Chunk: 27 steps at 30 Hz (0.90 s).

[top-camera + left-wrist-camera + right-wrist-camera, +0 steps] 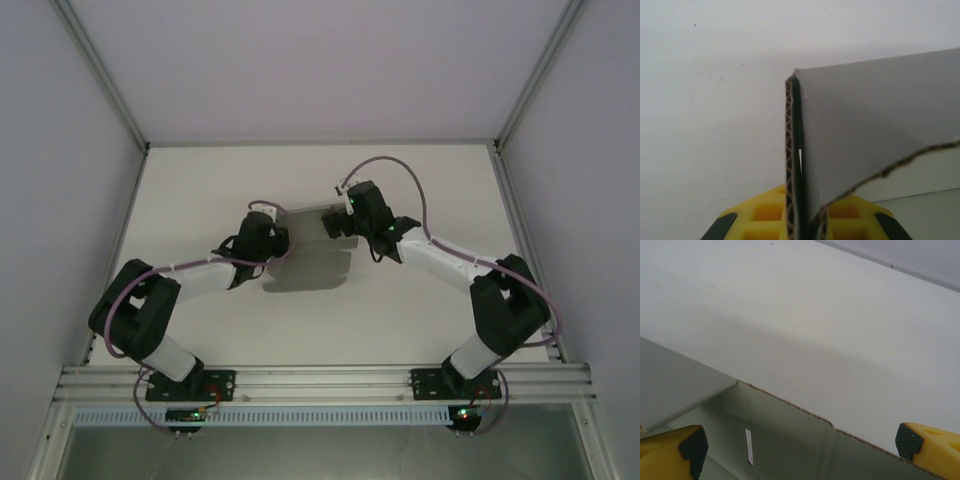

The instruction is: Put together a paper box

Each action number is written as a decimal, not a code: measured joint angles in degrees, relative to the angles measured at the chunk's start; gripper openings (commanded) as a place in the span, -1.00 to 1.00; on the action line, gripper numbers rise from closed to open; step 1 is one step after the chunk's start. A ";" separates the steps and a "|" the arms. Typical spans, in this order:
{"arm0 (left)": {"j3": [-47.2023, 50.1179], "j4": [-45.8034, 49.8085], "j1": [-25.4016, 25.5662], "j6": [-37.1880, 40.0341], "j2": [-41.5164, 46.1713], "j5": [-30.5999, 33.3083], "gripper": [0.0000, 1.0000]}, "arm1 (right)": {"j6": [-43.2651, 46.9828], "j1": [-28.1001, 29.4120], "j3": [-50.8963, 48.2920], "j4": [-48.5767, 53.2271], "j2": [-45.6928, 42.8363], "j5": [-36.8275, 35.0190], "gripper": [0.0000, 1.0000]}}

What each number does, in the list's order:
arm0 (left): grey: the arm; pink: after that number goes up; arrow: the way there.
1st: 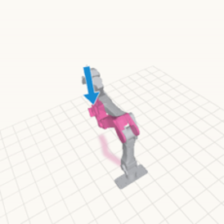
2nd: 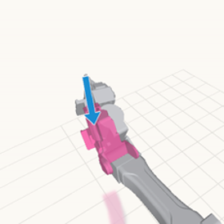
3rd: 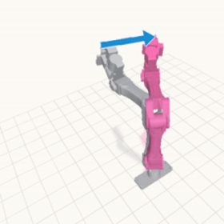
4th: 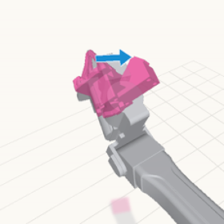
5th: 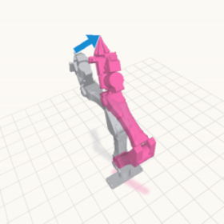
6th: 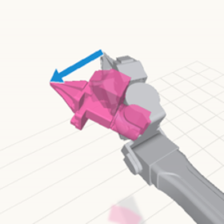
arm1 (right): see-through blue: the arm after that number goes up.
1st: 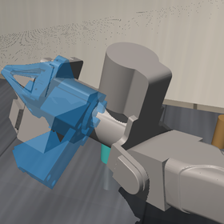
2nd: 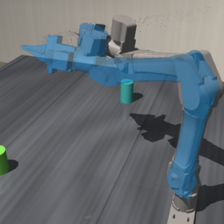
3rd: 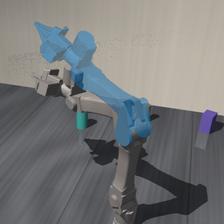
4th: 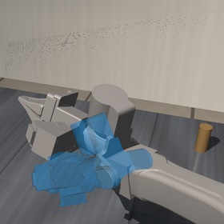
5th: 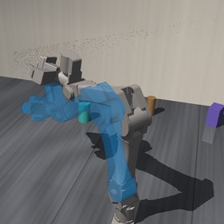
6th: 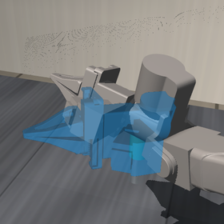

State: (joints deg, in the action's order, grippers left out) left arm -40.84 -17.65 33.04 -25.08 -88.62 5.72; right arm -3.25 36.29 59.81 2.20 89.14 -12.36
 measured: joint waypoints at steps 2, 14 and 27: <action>-1.05 1.05 0.13 -0.02 -0.04 0.13 -0.89 | -0.44 0.00 -2.89 0.96 -3.23 -0.13 0.98; -3.37 3.21 -0.90 -1.09 -1.57 -0.15 -0.91 | -4.02 -4.37 -18.56 13.51 -19.96 2.32 0.98; -3.37 2.95 -0.70 0.07 -1.57 -1.46 -0.93 | -5.33 -5.57 -11.52 11.21 -9.33 10.47 0.99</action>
State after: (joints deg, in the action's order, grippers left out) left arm -44.21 -14.70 32.34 -25.02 -90.19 4.25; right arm -8.58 30.72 48.29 13.41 79.81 -1.89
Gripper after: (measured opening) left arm 0.098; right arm 0.993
